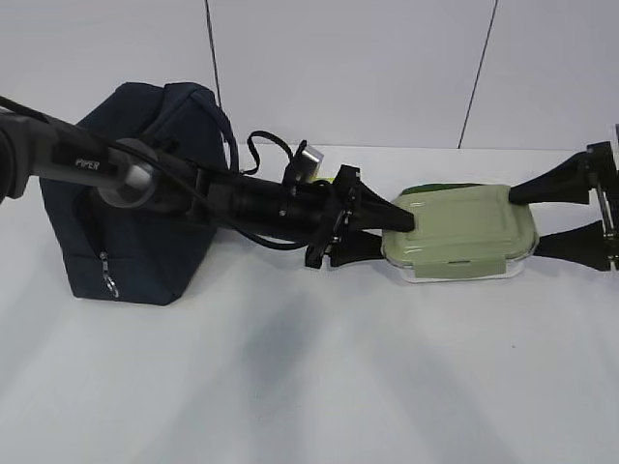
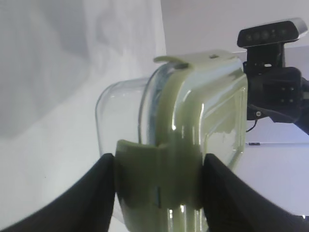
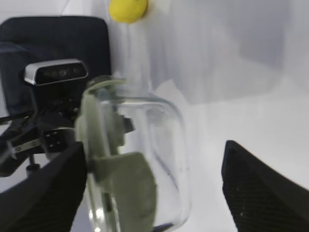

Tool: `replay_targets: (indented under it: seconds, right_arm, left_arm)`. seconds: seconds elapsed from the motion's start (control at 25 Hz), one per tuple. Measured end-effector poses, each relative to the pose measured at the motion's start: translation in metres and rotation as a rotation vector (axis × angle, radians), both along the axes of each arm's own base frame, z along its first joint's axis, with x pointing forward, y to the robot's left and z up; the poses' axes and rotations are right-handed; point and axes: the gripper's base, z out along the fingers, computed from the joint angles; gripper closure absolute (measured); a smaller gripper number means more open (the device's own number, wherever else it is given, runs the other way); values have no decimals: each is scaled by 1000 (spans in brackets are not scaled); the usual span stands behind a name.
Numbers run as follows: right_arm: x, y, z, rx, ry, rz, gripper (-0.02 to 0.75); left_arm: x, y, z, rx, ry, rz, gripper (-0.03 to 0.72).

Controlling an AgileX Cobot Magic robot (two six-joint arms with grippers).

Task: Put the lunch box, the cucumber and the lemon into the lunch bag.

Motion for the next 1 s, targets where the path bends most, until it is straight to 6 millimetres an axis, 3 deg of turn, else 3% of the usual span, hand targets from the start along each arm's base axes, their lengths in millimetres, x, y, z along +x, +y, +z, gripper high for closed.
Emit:
replay_targets:
  seconds: [0.4,0.68,1.0]
  right_arm:
    - [2,10,-3,13,8,19,86]
    - [5,41,-5,4,12,102,87]
    - [6,44,-3,20,7,91,93]
  left_arm:
    - [0,0,-2,4,9,-4,309]
    - [-1,1,0,-14,14,-15,309]
    - [-1,1,1,-25,21,-13,310]
